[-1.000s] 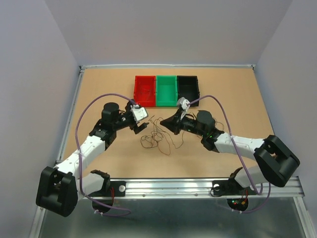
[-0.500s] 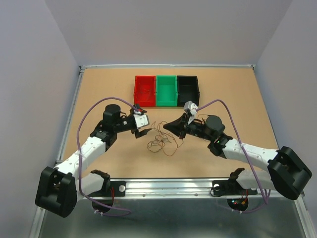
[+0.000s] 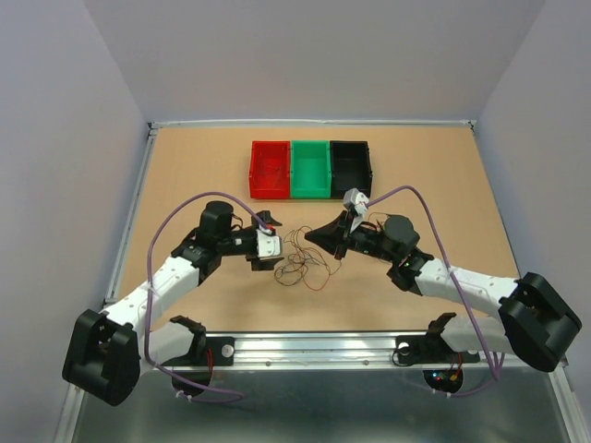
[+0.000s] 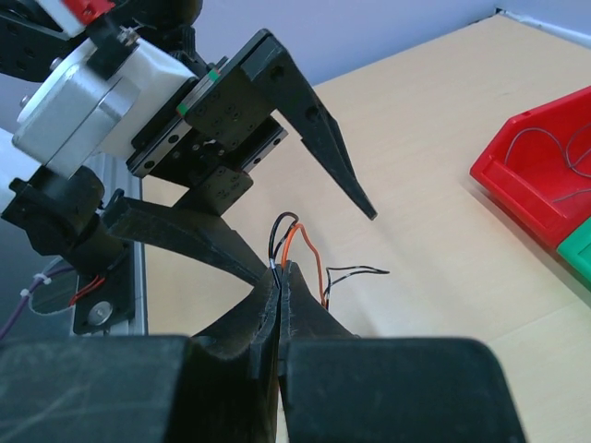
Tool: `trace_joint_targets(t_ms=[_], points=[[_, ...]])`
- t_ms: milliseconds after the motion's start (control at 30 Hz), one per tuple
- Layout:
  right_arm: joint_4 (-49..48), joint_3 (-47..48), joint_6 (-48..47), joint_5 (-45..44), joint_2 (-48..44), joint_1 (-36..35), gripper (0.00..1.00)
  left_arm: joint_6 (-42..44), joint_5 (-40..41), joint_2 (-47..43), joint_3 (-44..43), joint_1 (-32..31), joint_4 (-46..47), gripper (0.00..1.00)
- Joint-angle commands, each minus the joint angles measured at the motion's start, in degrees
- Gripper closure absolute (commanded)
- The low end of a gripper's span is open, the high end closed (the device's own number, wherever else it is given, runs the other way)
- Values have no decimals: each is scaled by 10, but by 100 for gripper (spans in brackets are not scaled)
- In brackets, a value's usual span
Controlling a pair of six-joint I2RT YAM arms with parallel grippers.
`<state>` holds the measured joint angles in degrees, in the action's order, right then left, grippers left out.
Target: Untangle the cables
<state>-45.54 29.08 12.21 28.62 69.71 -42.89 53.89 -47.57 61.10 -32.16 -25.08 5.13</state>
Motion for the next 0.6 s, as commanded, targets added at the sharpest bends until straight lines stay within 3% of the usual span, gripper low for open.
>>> trace_joint_targets(t_ms=[0,333,433,467,533,567], points=[[-39,-17,1,-6,-19,-5,99,64,-21,-27,8,-8,-35,6],[-45,-19,7,0,-21,-5,100,10,14,40,-15,-30,42,21],[-46,-19,7,-2,-20,-5,99,-11,14,62,-34,-30,51,47],[-46,-21,7,-6,-20,-5,99,-13,17,66,-37,-31,51,59],[-46,-23,6,-12,-23,-5,99,-13,28,69,-37,-31,51,74],[-46,-24,5,-17,-24,-5,99,-12,33,68,-34,-31,51,92]])
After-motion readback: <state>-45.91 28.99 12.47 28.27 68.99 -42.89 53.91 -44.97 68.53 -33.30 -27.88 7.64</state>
